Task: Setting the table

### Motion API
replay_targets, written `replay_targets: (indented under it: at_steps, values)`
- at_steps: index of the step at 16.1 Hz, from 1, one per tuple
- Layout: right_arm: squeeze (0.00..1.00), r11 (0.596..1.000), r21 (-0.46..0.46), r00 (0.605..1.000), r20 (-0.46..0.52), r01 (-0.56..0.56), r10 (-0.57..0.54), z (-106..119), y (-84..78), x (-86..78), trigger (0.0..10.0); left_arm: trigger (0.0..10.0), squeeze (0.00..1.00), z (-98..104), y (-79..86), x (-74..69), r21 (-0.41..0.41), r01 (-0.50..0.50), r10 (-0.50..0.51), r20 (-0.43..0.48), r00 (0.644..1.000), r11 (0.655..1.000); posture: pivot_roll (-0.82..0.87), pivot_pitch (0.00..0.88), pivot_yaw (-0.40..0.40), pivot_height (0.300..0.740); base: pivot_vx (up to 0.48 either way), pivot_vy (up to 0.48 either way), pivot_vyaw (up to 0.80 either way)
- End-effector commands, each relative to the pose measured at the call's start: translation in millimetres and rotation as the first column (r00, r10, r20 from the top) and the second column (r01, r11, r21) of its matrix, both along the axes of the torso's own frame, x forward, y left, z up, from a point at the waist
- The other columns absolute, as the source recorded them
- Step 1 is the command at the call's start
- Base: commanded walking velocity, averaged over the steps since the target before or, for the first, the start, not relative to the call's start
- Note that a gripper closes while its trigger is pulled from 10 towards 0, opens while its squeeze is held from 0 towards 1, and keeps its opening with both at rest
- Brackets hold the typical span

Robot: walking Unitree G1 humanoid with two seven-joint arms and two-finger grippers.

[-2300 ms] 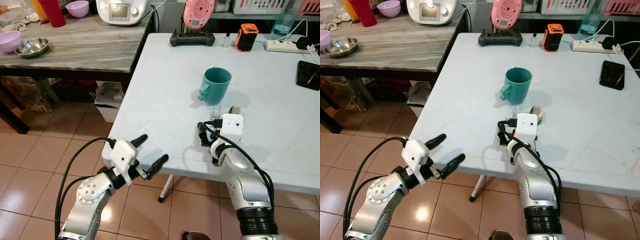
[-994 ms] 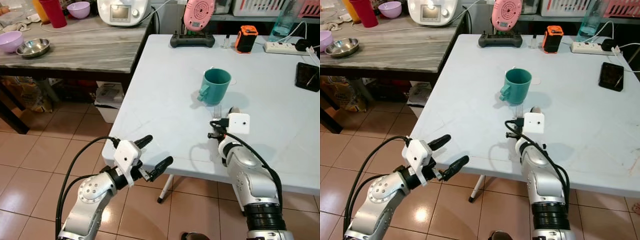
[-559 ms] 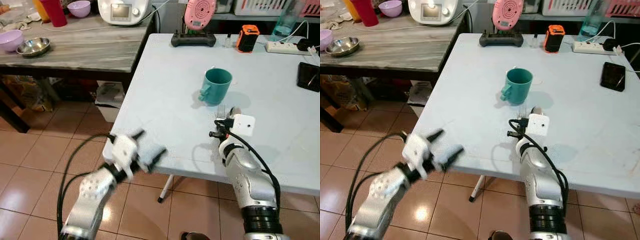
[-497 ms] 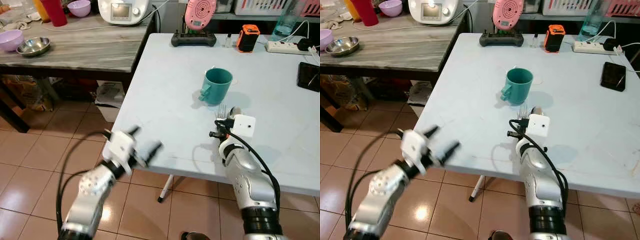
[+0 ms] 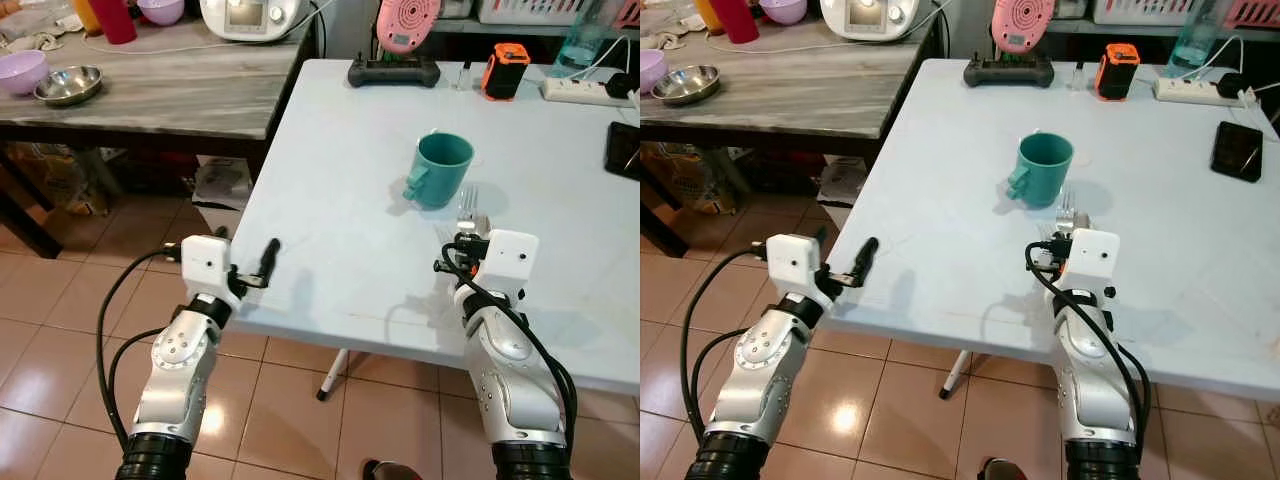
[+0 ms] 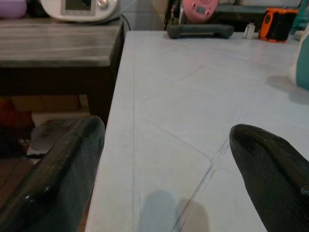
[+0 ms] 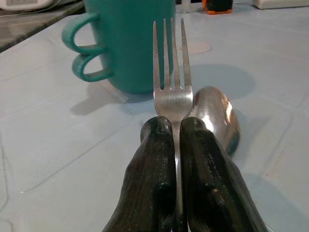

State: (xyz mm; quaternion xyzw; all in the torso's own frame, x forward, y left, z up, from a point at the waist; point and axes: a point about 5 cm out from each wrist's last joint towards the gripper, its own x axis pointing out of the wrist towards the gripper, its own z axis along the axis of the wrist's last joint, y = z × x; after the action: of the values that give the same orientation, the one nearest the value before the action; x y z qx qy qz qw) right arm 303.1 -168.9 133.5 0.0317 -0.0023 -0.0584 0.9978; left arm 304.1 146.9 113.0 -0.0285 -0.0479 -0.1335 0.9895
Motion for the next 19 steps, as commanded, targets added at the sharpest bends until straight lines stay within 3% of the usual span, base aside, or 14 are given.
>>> replay_targets:
  at_steps: [1, 8, 19]
  values:
    - [0.00, 1.000, -0.007, 1.000, 0.019, 0.003, -0.003, 3.3, -1.2, 0.6, 10.0, 10.0, 0.00, 2.9, 2.8, 3.5, -0.010, -0.018, 0.018, 0.009, 1.000, 1.000, -0.25, 0.101, 0.060, 0.740, 0.000, 0.000, -0.78]
    - [0.00, 1.000, -0.004, 0.999, 0.040, -0.015, 0.015, 5.6, 4.1, 0.7, 10.0, 10.0, 0.00, 0.0, -11.9, 1.2, -0.044, 0.015, -0.015, 0.013, 1.000, 0.999, -0.25, 0.099, 0.059, 0.740, 0.000, 0.376, -0.76]
    - [0.00, 1.000, -0.011, 0.997, 0.078, -0.020, 0.021, 10.5, 5.4, 1.1, 10.0, 10.0, 0.00, 2.5, -20.9, 3.4, -0.064, 0.023, -0.022, 0.025, 0.999, 0.998, -0.25, 0.098, 0.065, 0.740, 0.000, 0.480, 0.00]
